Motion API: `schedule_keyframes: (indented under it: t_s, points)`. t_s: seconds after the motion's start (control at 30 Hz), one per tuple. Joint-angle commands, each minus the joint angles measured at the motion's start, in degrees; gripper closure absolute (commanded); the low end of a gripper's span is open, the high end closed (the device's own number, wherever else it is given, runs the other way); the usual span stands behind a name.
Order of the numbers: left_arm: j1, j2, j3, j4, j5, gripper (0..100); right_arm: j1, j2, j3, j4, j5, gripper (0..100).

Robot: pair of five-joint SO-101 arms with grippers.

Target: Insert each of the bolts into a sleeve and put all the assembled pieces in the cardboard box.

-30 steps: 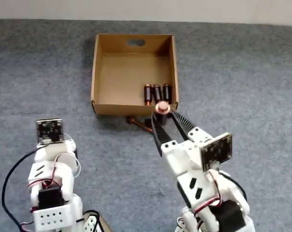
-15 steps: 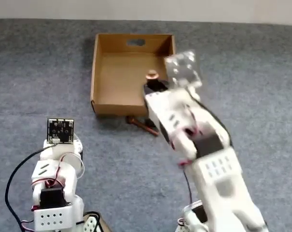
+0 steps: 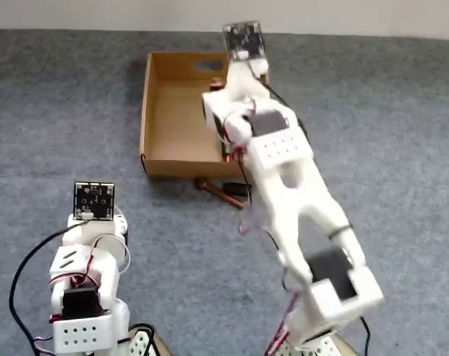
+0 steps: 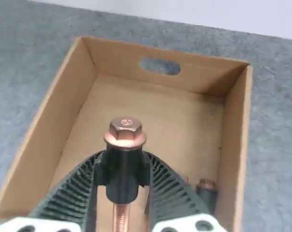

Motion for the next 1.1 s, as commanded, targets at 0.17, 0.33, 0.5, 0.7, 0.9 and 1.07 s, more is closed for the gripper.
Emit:
schedule_keyframes:
  t_s: [0.17, 0.33, 0.5, 0.7, 0.9, 1.07]
  points:
    - [1.0, 0.0, 1.0, 0.1, -0.3, 99, 0.7, 19.4, -16.2, 0.0, -0.9, 98.9]
    - [1.0, 0.0, 1.0, -0.1, -0.3, 99, -0.9, 20.8, -17.5, 5.1, -0.9, 98.9]
    - [1.0, 0.0, 1.0, -0.1, -0.3, 99, -2.4, 21.1, -17.2, 7.8, -1.0, 98.9]
    - [1.0, 0.0, 1.0, 0.0, -0.3, 99, -2.4, 21.1, -16.8, 8.0, -1.0, 98.9]
    - [1.0, 0.0, 1.0, 0.1, -0.3, 99, -2.5, 23.6, -16.6, 9.8, -1.0, 98.9]
    - [1.0, 0.0, 1.0, 0.1, -0.3, 99, -2.5, 26.0, -16.7, 9.8, -1.0, 98.8]
